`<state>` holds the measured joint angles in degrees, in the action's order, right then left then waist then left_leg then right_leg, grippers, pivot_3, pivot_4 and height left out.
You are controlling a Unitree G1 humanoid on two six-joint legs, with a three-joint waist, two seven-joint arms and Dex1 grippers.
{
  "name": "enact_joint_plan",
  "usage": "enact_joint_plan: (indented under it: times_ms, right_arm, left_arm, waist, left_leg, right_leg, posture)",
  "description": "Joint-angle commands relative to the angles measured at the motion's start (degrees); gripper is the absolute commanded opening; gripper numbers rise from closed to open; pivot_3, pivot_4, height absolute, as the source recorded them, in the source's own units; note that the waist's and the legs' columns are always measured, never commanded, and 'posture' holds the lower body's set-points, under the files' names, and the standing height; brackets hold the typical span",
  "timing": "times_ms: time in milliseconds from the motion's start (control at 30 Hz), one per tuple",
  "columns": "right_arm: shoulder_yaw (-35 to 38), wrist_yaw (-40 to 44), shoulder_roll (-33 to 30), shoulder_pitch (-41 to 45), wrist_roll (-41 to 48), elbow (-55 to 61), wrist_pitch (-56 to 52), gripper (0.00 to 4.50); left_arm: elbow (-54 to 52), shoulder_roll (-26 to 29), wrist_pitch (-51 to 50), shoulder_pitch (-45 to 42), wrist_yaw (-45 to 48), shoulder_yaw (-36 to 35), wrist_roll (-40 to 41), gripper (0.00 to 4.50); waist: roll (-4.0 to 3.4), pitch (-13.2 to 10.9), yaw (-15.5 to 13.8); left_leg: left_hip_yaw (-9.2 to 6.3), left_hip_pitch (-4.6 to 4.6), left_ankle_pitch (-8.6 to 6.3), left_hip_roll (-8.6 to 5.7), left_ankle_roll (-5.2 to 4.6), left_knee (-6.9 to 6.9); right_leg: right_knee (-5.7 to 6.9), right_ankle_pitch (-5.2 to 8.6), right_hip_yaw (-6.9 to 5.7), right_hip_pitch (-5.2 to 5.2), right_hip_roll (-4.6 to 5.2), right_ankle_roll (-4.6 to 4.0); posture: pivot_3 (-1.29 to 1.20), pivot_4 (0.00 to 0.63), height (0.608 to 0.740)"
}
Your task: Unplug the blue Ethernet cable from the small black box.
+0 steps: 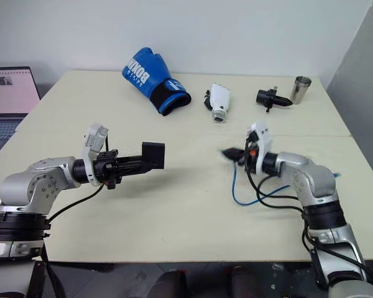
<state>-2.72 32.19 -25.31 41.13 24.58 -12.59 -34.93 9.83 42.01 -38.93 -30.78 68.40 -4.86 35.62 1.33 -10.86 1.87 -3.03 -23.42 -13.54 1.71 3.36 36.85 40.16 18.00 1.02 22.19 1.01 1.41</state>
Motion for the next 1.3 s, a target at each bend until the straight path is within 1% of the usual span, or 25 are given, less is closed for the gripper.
enact_joint_plan:
  times_ms: [33,67,100,133,167,200,300,367,433,500,567,667,767,833,900,1067,1200,1267,1300]
  right_arm:
    - [1.5,-8.7,1.6,3.7,-8.8,-8.6,12.0,0.08]
    - [1.7,-10.0,2.1,4.6,-10.2,-10.7,13.8,0.08]
    - [1.9,-10.7,2.6,5.3,-11.0,-12.3,15.1,0.64]
    - [2.2,-11.2,3.1,5.8,-11.5,-13.4,16.1,0.86]
    - [2.4,-11.1,3.5,6.1,-11.7,-13.5,16.5,0.93]
    - [2.7,-10.7,3.9,6.2,-11.5,-13.2,16.6,1.27]
    - [2.9,-9.1,4.3,5.4,-11.0,-10.1,16.0,1.96]
    - [2.2,-6.6,3.9,4.3,-10.7,-6.3,16.0,2.40]
    - [1.1,-1.6,3.5,2.7,-8.8,-0.7,15.5,2.84]
    - [-0.7,4.5,3.0,0.4,-5.7,6.4,13.3,3.37]
    - [-3.3,7.9,2.3,-1.5,-5.4,12.0,12.2,3.78]
    - [-6.1,9.1,2.9,-3.3,-5.6,17.3,9.9,3.81]
    - [-8.5,9.6,3.4,-3.9,-6.7,19.6,8.9,3.81]
    - [-9.1,9.5,3.7,-3.7,-7.0,20.0,8.3,3.81]
    - [-9.3,9.7,3.7,-3.6,-7.1,20.2,7.9,3.81]
    - [-9.2,10.2,3.2,-4.3,-7.2,21.8,6.7,3.81]
    - [-9.1,10.5,3.0,-4.5,-7.1,22.1,6.3,3.81]
    - [-9.1,10.9,3.0,-4.6,-7.0,22.3,6.0,3.81]
    - [-9.1,11.1,3.0,-4.4,-7.0,22.2,6.0,3.81]
  left_arm:
    - [0.3,-2.2,5.0,-0.9,-4.1,-0.9,-3.1,0.78]
    - [0.3,-3.1,6.0,-0.8,-4.9,-0.7,-3.7,0.78]
    - [0.2,-3.9,6.7,-0.7,-5.6,-0.7,-4.1,0.78]
    - [0.1,-4.6,7.4,-0.6,-6.3,-0.7,-4.5,0.78]
    - [0.3,-5.5,8.4,-0.6,-7.4,-0.8,-5.1,0.78]
    - [0.4,-6.3,9.4,-0.6,-8.5,-0.9,-5.7,0.78]
    - [1.6,-8.3,12.4,-0.7,-11.7,-1.4,-7.6,0.78]
    - [3.0,-9.6,15.2,-1.0,-14.0,-1.7,-9.2,0.78]
    - [5.4,-11.0,19.8,-1.5,-17.4,-1.9,-11.9,0.78]
    - [9.0,-12.3,24.7,-2.3,-20.9,-1.9,-14.7,0.78]
    - [14.0,-13.6,31.2,-3.3,-24.9,-1.9,-18.1,0.78]
    - [22.9,-15.3,38.9,-5.2,-31.7,-2.4,-22.2,0.78]
    - [30.3,-16.3,43.7,-6.5,-34.9,-1.9,-24.9,0.78]
    - [34.3,-16.8,44.6,-7.2,-36.2,-2.0,-25.5,0.78]
    - [37.3,-17.2,42.8,-7.7,-37.4,-2.6,-25.3,0.78]
    - [35.6,-15.7,39.3,-3.6,-38.3,-0.7,-28.2,0.78]
    - [33.6,-15.7,36.5,-2.1,-38.8,-0.8,-28.3,0.78]
    - [32.4,-15.9,34.3,-1.7,-39.2,-1.2,-27.9,1.49]
    - [31.8,-15.9,33.4,-1.7,-39.2,-1.4,-27.6,1.61]
  waist:
    - [0.00,0.0,0.0]
    - [0.00,0.0,0.0]
    - [0.00,0.0,0.0]
    - [0.00,0.0,0.0]
    - [0.00,0.0,0.0]
    - [0.00,0.0,0.0]
    - [0.00,0.0,-0.1]
    - [-0.01,0.0,-0.1]
    - [-0.01,0.0,-0.1]
    - [-0.01,0.0,-0.1]
    - [-0.01,0.0,-0.1]
    - [0.00,0.0,-0.1]
    - [0.00,0.0,-0.1]
    - [0.00,0.0,-0.2]
    - [0.02,0.0,-0.2]
    - [0.01,0.1,0.0]
    - [-0.01,0.1,0.4]
    - [-0.05,0.1,0.5]
    - [-0.04,0.1,0.5]
  left_leg:
    - [0.00,-0.03,0.00,-0.01,0.00,0.00]
    - [0.00,-0.10,0.00,0.00,0.01,0.01]
    - [0.01,-0.14,0.01,-0.01,0.01,0.01]
    - [0.02,-0.18,0.01,-0.02,0.02,0.01]
    - [0.02,-0.21,0.01,-0.01,0.02,0.01]
    - [0.03,-0.28,0.01,-0.01,0.02,0.02]
    - [0.04,-0.37,0.01,-0.03,0.02,0.04]
    - [0.04,-0.38,0.01,-0.03,0.02,0.04]
    - [0.01,-0.37,0.01,-0.03,0.02,0.04]
    - [-0.05,-0.37,0.01,-0.01,0.01,0.06]
    - [-0.06,-0.36,0.01,-0.02,0.01,0.08]
    - [-0.07,-0.35,0.01,-0.04,0.00,0.12]
    - [-0.08,-0.35,0.01,-0.06,0.00,0.14]
    - [-0.07,-0.36,0.01,-0.08,0.00,0.14]
    - [-0.09,-0.36,0.01,-0.08,0.00,0.15]
    - [-0.12,-0.29,0.01,-0.08,0.01,0.15]
    - [-0.02,0.02,0.01,-0.05,0.01,0.07]
    - [-0.01,0.07,0.01,-0.04,0.00,0.08]
    - [0.00,0.09,0.01,-0.05,0.00,0.08]
  right_leg:
    - [0.00,0.00,-0.01,0.03,0.01,0.00]
    - [-0.01,0.00,-0.02,0.07,0.01,-0.01]
    - [-0.01,-0.01,-0.01,0.11,0.03,-0.02]
    - [-0.03,-0.01,0.00,0.12,0.04,-0.02]
    - [-0.07,-0.01,-0.02,0.13,0.04,-0.02]
    - [-0.10,-0.01,-0.01,0.16,0.05,-0.02]
    - [-0.15,-0.01,-0.02,0.19,0.10,-0.03]
    - [-0.16,-0.01,-0.03,0.19,0.10,-0.03]
    - [-0.15,-0.01,-0.05,0.19,0.10,-0.03]
    - [-0.14,-0.01,-0.09,0.17,0.08,-0.02]
    - [-0.12,-0.01,-0.11,0.16,0.08,-0.02]
    - [-0.09,-0.03,-0.11,0.15,0.08,0.01]
    - [-0.09,-0.06,-0.12,0.15,0.08,0.06]
    - [-0.09,-0.06,-0.12,0.15,0.09,0.06]
    - [-0.10,-0.06,-0.15,0.15,0.09,0.06]
    - [-0.06,-0.06,-0.15,0.09,0.09,0.06]
    - [-0.01,-0.06,-0.05,-0.06,0.06,0.06]
    - [0.04,-0.06,-0.03,-0.09,0.05,0.06]
    - [0.05,-0.06,-0.02,-0.11,0.05,0.06]
  posture:
    - [0.00,0.150,0.740]
    - [0.00,0.150,0.740]
    - [0.00,0.150,0.740]
    - [0.00,0.150,0.740]
    - [0.00,0.150,0.740]
    - [0.00,0.150,0.740]
    - [0.00,0.150,0.740]
    - [0.00,0.150,0.740]
    - [0.00,0.150,0.740]
    - [0.00,0.150,0.740]
    - [0.00,0.150,0.740]
    - [0.00,0.150,0.740]
    - [0.00,0.150,0.740]
    - [0.00,0.150,0.740]
    - [0.00,0.150,0.740]
    - [0.00,0.150,0.740]
    - [0.00,0.150,0.740]
    - [0.00,0.150,0.740]
    - [0.00,0.150,0.740]
